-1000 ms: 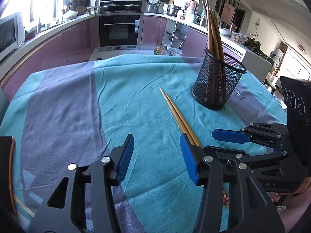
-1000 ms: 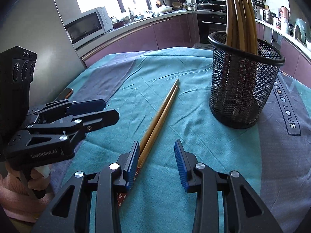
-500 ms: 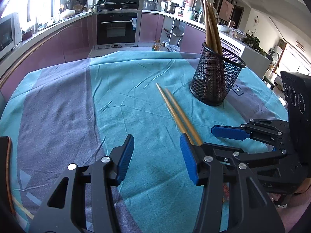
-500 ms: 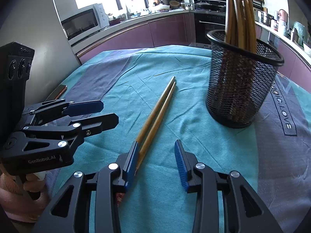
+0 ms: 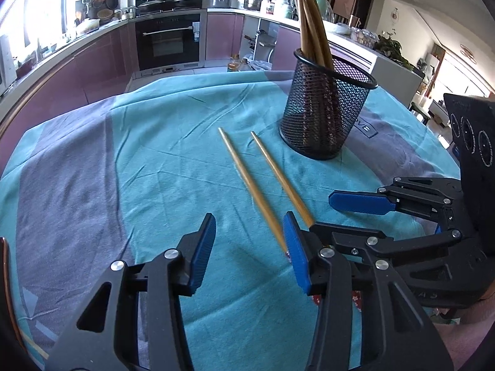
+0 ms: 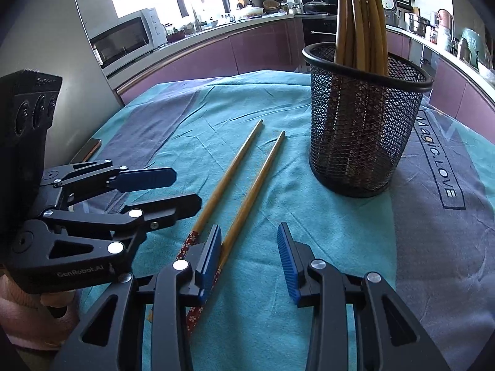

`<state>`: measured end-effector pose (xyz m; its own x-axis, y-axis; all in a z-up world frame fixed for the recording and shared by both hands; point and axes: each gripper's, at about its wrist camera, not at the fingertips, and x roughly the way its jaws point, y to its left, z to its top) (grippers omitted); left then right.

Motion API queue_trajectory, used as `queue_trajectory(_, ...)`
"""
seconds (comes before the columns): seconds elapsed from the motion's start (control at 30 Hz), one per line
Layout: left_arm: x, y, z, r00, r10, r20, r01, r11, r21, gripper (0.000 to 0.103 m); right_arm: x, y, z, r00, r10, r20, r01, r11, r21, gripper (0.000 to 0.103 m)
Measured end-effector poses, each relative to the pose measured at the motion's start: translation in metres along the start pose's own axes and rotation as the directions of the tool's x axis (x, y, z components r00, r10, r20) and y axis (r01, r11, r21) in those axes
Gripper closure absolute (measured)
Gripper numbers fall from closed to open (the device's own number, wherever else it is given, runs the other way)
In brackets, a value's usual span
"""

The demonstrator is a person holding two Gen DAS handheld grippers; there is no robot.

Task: Organize utensils
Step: 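Move both grippers back to the last two chopsticks on the cloth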

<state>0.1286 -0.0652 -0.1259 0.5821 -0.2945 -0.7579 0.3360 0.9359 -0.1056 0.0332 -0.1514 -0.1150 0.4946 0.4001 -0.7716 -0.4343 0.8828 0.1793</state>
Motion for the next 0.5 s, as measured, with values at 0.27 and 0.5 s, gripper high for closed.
queue_trajectory(0.27, 0.017, -0.004, 0.004, 0.999, -0.015, -0.047, 0.015, 1.0, 0.004, 0.065, -0.001, -0.004, -0.001, 1.0, -0.002, 0.0, 0.002, 1.0, 0.004, 0.068)
queue_trajectory(0.5, 0.021, 0.001, 0.004, 0.998, -0.036, -0.051, 0.035, 0.999, -0.014, 0.068, -0.001, -0.006, 0.0, 1.0, -0.009, -0.001, 0.009, 1.0, 0.0, 0.068)
